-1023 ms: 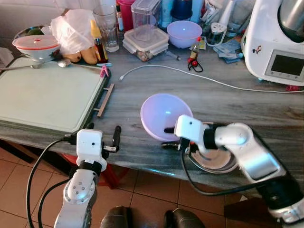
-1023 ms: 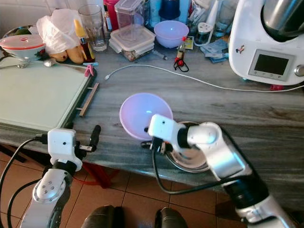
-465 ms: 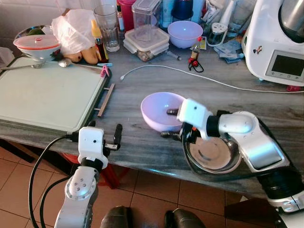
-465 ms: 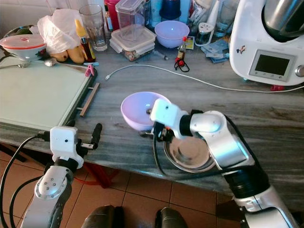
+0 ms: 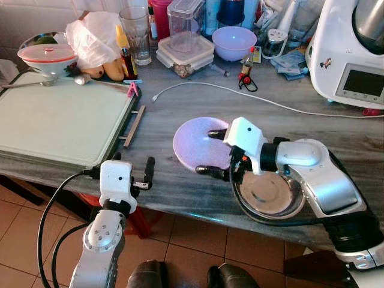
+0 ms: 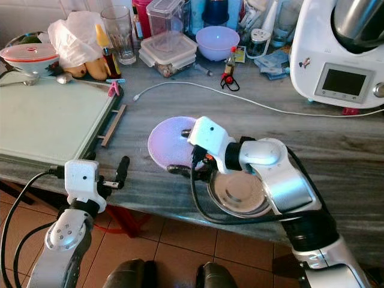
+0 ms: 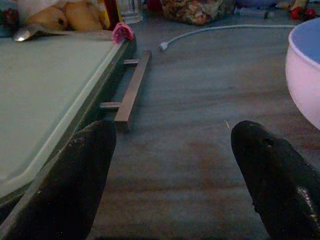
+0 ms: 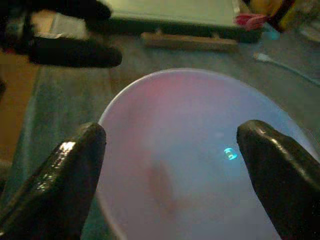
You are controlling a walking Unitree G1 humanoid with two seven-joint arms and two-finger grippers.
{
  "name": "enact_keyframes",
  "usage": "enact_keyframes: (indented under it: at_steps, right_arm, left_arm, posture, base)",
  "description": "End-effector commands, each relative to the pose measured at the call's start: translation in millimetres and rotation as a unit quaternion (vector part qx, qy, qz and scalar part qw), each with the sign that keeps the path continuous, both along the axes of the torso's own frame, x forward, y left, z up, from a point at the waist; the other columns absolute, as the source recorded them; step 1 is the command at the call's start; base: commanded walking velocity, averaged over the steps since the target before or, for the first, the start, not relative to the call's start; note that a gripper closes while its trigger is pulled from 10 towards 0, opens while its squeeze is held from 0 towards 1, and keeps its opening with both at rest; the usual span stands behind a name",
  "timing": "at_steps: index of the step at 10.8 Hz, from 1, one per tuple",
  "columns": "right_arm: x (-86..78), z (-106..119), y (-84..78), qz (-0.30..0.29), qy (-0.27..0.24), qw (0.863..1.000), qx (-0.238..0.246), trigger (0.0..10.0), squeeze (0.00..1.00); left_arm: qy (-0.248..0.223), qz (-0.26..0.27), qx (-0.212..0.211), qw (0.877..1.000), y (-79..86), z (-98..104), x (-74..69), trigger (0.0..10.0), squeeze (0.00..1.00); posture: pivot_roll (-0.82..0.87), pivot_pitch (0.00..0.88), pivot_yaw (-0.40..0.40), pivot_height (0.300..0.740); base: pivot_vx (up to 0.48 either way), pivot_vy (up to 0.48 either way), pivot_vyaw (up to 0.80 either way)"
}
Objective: Setting the table
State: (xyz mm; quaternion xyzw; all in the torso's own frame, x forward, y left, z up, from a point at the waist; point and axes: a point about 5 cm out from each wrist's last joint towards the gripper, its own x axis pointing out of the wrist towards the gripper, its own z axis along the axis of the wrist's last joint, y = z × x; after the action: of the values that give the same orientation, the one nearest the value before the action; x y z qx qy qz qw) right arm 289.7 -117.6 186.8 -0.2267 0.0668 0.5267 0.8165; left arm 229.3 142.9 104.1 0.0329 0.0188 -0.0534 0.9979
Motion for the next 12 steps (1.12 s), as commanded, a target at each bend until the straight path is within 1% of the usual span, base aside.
enact_keyframes:
  at_steps: [1,2,3,4,5,6,7,8,9,10,11,12]
  right_arm:
    - [1.1,9,-2.5,-0.019,-0.021,0.999,0.024,10.0,1.00]
    - [1.8,17,-2.1,-0.069,-0.053,0.993,0.084,10.0,1.00]
    - [1.2,21,-2.4,-0.099,-0.071,0.986,0.111,10.0,1.00]
    - [1.8,22,-6.2,-0.175,-0.075,0.968,0.165,10.0,1.00]
    - [1.4,24,-11.4,-0.247,-0.095,0.943,0.200,10.0,1.00]
    - [-3.9,19,-18.0,-0.316,-0.099,0.916,0.226,10.0,1.00]
    - [-15.7,6,-24.5,-0.359,-0.102,0.899,0.228,10.0,1.00]
    - [-21.8,-2,-30.4,-0.393,-0.108,0.884,0.229,10.0,1.00]
    - [-25.8,-8,-33.6,-0.412,-0.109,0.875,0.228,10.0,1.00]
    - [-28.1,-12,-34.8,-0.434,-0.104,0.863,0.238,10.0,0.96]
    - [-28.9,-13,-34.7,-0.439,-0.107,0.860,0.239,10.0,0.95]
    - [-28.7,-14,-34.0,-0.443,-0.108,0.856,0.243,10.0,0.64]
  left_arm:
    - [0.006,0.001,0.001,1.000,0.9,-3,-1.5,10.0,0.00]
    - [0.004,0.002,0.001,1.000,1.9,-2,-1.6,10.0,0.00]
    - [0.003,0.003,0.001,1.000,2.3,-2,-1.6,10.0,0.00]
    - [0.003,0.005,-0.001,1.000,3.1,-2,-1.4,10.0,0.00]
    - [0.003,0.005,-0.004,1.000,2.9,-1,-1.0,10.0,0.00]
    - [0.003,0.005,-0.006,1.000,3.0,-1,-0.6,10.0,0.00]
    - [0.003,0.005,-0.009,1.000,3.2,-1,-0.5,10.0,0.00]
    - [0.001,0.005,-0.014,1.000,2.8,0,0.0,10.0,0.00]
    - [0.001,0.005,-0.015,1.000,2.4,0,0.2,10.0,0.00]
    - [0.000,0.004,-0.020,1.000,1.3,1,0.0,10.0,0.00]
    - [-0.001,0.004,-0.022,1.000,0.8,2,0.0,10.0,0.00]
    - [-0.003,0.004,-0.022,1.000,1.3,3,0.3,10.0,0.00]
  posture:
    - [-0.01,0.110,0.018,0.740]
    - [-0.01,0.112,0.018,0.740]
    - [-0.02,0.114,0.019,0.740]
    - [-0.02,0.115,0.022,0.740]
    - [-0.02,0.116,0.022,0.740]
    - [-0.02,0.117,0.023,0.740]
    - [-0.03,0.117,0.023,0.740]
    - [-0.03,0.117,0.023,0.740]
    - [-0.03,0.115,0.024,0.740]
    - [-0.03,0.112,0.026,0.740]
    - [-0.03,0.106,0.027,0.740]
    - [-0.02,0.102,0.026,0.740]
  base:
    - [0.000,0.000,0.00]
    - [0.000,0.000,0.00]
    - [0.000,0.000,0.00]
    - [0.000,0.000,0.00]
    - [0.000,0.000,0.00]
    - [0.000,0.000,0.00]
    - [0.000,0.000,0.00]
    - [0.000,0.000,0.00]
    - [0.000,0.000,0.00]
    - [0.000,0.000,0.00]
    - [0.000,0.000,0.00]
    - [0.000,0.000,0.00]
